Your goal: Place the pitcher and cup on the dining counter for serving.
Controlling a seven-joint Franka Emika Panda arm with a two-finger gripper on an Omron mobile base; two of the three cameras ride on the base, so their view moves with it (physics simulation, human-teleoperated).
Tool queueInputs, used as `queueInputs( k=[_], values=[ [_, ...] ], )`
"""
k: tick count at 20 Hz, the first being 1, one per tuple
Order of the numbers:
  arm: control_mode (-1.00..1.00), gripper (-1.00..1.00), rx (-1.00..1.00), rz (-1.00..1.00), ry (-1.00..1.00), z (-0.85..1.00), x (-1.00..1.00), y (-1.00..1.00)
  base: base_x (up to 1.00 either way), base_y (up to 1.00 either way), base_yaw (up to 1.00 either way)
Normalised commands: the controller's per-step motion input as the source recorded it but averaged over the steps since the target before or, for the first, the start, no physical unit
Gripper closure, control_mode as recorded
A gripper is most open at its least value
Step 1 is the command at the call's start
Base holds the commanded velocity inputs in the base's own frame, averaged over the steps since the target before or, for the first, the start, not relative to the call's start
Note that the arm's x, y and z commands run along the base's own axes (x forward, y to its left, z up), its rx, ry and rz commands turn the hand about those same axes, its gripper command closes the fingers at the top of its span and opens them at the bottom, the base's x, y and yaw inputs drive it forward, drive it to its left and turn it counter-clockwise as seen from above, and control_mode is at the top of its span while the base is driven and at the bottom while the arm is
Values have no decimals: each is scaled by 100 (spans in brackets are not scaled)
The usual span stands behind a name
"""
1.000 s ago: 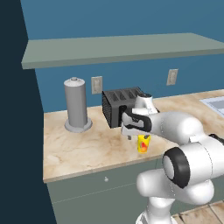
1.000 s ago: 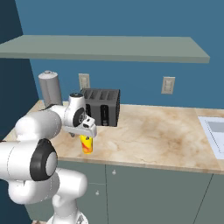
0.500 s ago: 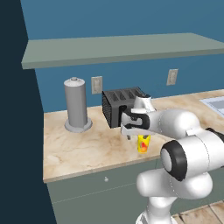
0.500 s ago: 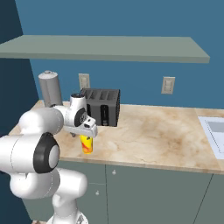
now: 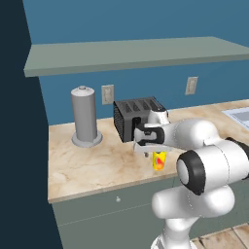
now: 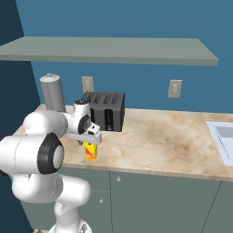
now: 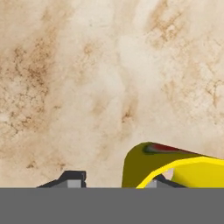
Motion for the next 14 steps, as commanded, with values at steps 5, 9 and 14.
queueInputs(
  k=[5, 9, 14],
  values=[
    [-100, 100, 0, 0, 0, -3, 0, 0, 0, 0, 0],
    [-100, 100, 0, 0, 0, 0, 0, 0, 0, 0, 0],
    [-100, 100, 0, 0, -1, 3, 0, 0, 0, 0, 0]
  ],
)
